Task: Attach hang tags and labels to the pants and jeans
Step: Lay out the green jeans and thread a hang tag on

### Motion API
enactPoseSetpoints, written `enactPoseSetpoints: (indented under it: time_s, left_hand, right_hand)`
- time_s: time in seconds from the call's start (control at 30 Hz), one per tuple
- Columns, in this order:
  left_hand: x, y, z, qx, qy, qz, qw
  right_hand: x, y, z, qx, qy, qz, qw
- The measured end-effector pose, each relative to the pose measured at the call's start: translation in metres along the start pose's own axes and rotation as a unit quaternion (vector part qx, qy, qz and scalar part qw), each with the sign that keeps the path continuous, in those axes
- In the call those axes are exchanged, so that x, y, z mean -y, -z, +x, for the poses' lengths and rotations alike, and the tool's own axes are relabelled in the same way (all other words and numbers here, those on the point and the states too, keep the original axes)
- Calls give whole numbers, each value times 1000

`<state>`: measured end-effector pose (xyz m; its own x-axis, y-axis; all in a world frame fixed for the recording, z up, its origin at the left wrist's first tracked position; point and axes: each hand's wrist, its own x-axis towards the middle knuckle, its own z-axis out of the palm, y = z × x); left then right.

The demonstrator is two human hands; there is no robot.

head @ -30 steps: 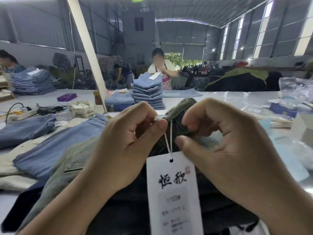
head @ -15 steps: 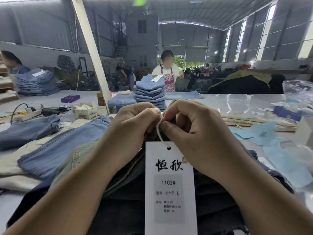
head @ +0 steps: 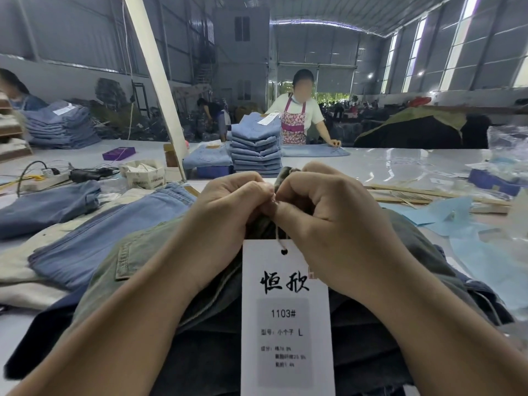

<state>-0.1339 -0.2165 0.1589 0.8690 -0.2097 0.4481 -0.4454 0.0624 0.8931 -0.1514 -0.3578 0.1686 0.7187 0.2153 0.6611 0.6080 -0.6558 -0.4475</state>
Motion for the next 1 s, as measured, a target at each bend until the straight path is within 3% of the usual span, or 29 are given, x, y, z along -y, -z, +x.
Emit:
enactPoseSetpoints:
  time_s: [0.43, 0.63, 1.0]
  left_hand:
    - [7, 0, -6, -64, 73, 24, 995]
    - [14, 7, -11, -42, 1, 55, 998]
    - [12, 0, -14, -1, -35, 35, 999]
  right_hand:
    - [-6, -2, -8, 29, 15, 47, 998]
    - [-9, 0, -11, 15, -8, 48, 999]
    - [-8, -3, -14, -39, 12, 72, 997]
